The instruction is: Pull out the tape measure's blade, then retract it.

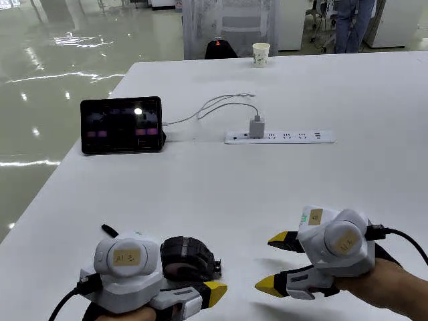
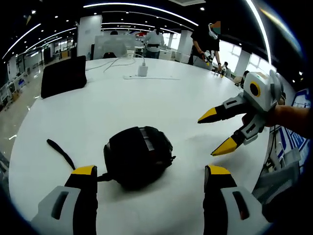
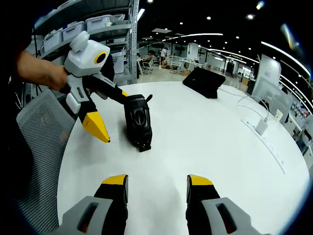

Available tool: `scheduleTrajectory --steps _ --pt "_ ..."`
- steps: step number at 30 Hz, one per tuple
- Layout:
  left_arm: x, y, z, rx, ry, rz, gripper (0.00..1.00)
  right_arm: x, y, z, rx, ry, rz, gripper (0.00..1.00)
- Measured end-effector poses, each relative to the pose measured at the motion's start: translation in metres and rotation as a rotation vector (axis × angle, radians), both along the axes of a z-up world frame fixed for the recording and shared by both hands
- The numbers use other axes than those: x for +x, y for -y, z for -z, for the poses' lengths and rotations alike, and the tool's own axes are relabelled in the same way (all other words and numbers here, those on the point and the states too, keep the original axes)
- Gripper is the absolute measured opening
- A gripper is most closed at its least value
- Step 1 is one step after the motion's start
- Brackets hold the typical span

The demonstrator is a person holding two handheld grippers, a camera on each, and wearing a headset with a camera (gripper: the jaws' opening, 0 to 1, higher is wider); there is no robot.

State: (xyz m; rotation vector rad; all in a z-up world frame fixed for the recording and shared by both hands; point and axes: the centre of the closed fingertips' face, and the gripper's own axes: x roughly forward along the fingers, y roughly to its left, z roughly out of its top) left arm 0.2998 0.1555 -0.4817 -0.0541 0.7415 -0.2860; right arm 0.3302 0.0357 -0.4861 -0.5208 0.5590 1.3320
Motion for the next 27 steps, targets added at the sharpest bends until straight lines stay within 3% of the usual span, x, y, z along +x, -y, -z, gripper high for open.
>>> scheduleTrajectory --steps 9,27 --pt "-0.006 -0.005 -0.002 0.012 0.017 0.035 0.88 -0.002 0.018 -0.009 0.024 0.007 0.062 0.5" --pt "-0.015 0.001 -0.012 0.017 0.057 0.1 0.92 -0.016 0.061 -0.024 0.077 0.013 0.226 0.6"
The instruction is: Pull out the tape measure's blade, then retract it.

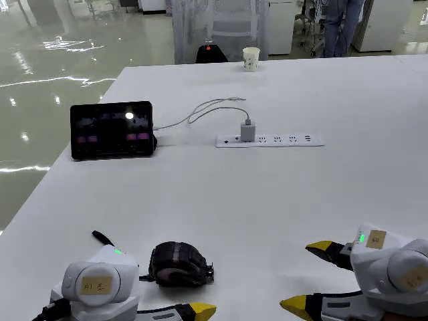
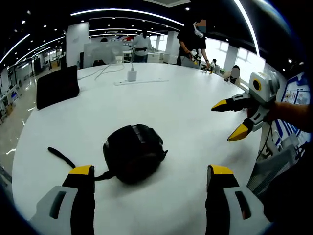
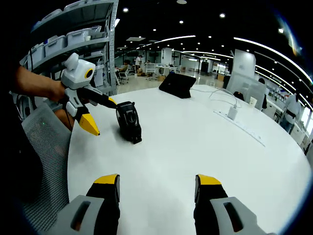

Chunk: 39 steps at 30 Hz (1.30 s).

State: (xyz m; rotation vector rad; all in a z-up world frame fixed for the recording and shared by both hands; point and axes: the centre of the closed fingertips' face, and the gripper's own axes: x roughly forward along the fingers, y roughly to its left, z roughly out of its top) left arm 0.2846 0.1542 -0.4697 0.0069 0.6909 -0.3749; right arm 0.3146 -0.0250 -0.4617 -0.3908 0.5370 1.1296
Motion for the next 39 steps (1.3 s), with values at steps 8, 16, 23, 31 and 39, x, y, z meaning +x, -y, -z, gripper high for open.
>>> scheduleTrajectory --steps 8,16,23,31,39 --pt "-0.008 0.0 -0.004 0.002 0.012 0.023 0.94 -0.005 0.012 -0.007 0.022 0.007 0.048 0.65" --pt "-0.015 -0.002 -0.01 0.007 0.038 0.04 0.96 -0.016 0.021 -0.009 0.032 0.01 0.081 0.7" --pt "-0.02 0.001 -0.015 0.009 0.056 0.068 0.97 -0.026 0.028 -0.007 0.04 0.005 0.103 0.74" --pt "-0.027 0.002 -0.022 0.005 0.078 0.081 0.99 -0.033 0.032 -0.01 0.071 -0.003 0.127 0.8" --pt "-0.035 0.004 -0.029 -0.005 0.099 0.087 0.99 -0.038 0.036 -0.016 0.097 -0.003 0.157 0.85"
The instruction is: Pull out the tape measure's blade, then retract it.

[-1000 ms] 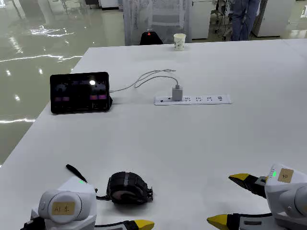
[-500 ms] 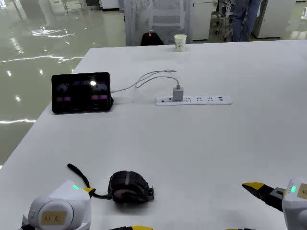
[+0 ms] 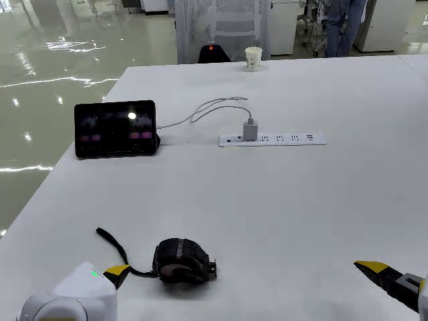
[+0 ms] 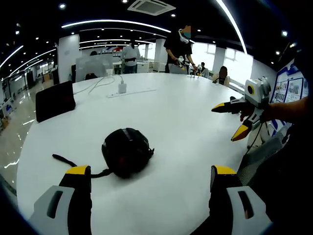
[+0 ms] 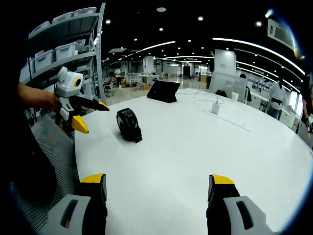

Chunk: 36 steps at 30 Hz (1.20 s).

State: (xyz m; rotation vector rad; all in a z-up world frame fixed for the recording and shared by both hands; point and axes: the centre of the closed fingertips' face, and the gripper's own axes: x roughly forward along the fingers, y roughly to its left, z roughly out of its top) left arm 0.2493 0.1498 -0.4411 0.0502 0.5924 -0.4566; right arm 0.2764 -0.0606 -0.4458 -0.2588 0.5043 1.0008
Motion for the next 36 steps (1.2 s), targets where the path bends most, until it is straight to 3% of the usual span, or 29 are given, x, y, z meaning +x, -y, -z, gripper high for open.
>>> scheduleTrajectory --steps 18,36 --pt "-0.008 0.001 -0.004 -0.008 0.041 0.019 0.99 -0.007 0.005 -0.002 0.038 -0.014 0.046 0.99" --pt "-0.009 0.002 -0.013 -0.021 0.065 0.026 0.99 -0.009 0.01 -0.003 0.035 -0.011 0.055 0.99"
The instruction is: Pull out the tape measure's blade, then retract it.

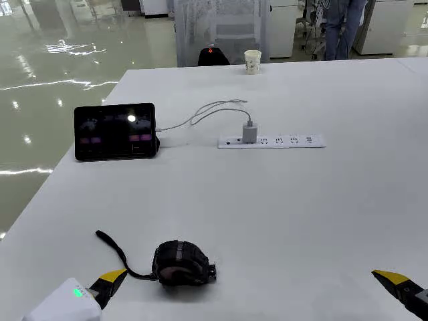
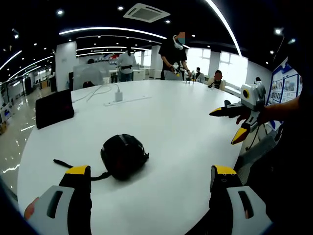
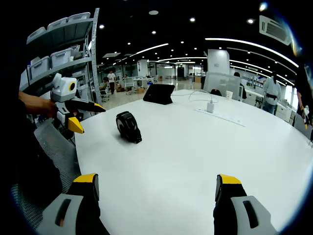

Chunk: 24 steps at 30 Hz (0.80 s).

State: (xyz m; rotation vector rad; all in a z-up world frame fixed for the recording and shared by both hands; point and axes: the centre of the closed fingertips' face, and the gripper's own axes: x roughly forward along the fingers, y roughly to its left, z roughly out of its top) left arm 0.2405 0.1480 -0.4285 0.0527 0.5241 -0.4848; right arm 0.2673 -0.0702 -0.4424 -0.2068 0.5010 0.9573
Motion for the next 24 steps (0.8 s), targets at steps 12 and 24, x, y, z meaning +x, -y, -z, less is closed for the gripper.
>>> scheduleTrajectory --steps 12,24 --pt "0.0012 -0.0032 0.0 0.013 0.004 -0.001 0.99 0.0008 0.0015 -0.0008 -0.004 0.002 0.003 0.99" --pt "-0.0003 -0.0021 0.0026 0.018 -0.01 0.011 0.99 0.0011 0.0032 -0.0004 -0.006 0.001 0.005 0.99"
